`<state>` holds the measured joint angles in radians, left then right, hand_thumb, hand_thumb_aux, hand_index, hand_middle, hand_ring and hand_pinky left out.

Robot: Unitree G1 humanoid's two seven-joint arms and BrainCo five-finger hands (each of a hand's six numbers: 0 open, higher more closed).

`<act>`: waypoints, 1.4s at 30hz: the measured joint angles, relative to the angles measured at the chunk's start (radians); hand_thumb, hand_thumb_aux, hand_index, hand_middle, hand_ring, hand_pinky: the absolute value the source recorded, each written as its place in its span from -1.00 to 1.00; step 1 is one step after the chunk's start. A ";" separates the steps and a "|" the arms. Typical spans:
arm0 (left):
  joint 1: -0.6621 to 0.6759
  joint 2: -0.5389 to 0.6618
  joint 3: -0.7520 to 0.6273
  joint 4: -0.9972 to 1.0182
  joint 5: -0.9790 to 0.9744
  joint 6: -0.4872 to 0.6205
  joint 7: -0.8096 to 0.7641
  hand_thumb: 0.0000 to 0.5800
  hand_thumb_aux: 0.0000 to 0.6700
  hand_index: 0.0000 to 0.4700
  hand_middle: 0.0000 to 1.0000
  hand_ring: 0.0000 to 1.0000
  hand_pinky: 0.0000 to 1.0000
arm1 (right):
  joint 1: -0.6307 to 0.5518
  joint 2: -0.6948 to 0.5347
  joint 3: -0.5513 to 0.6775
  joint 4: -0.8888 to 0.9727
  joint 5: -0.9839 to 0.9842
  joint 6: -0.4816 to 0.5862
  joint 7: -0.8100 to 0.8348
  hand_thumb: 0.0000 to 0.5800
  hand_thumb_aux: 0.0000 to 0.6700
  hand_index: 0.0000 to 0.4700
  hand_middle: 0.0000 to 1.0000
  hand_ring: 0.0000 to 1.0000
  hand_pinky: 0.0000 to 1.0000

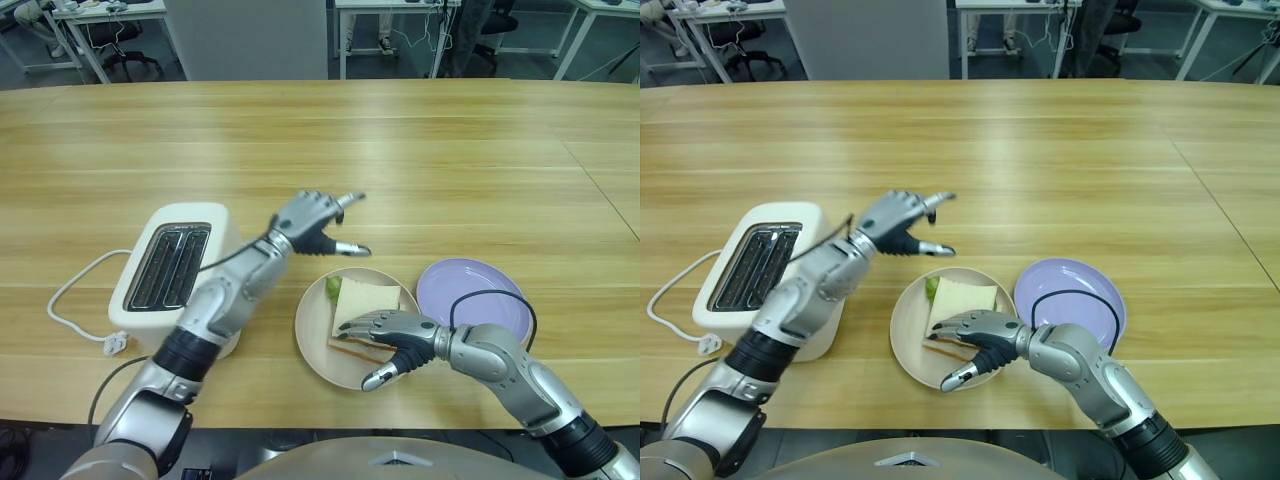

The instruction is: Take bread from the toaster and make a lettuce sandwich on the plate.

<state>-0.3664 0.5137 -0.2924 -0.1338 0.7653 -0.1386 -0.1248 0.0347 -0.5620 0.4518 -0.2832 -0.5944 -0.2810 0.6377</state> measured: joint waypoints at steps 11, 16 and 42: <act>0.326 0.041 0.248 -0.418 -0.265 0.073 -0.160 1.00 1.00 0.96 1.00 1.00 1.00 | 0.000 0.080 -0.136 -0.086 0.186 0.002 -0.133 1.00 1.00 0.96 1.00 1.00 1.00; 0.741 0.160 0.310 -0.699 -0.538 0.119 -0.400 1.00 1.00 0.96 1.00 1.00 1.00 | 0.212 -0.111 -0.195 -0.283 0.427 0.097 0.037 1.00 1.00 0.96 1.00 1.00 1.00; 0.469 0.016 -0.209 -0.155 0.104 0.117 -0.463 1.00 1.00 0.96 1.00 1.00 1.00 | 0.083 0.023 0.034 0.127 0.077 0.138 -0.083 1.00 1.00 0.96 1.00 1.00 1.00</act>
<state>0.1024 0.5297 -0.5018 -0.2889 0.8696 -0.0220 -0.5873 0.1173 -0.5390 0.4853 -0.1565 -0.5178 -0.1431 0.5546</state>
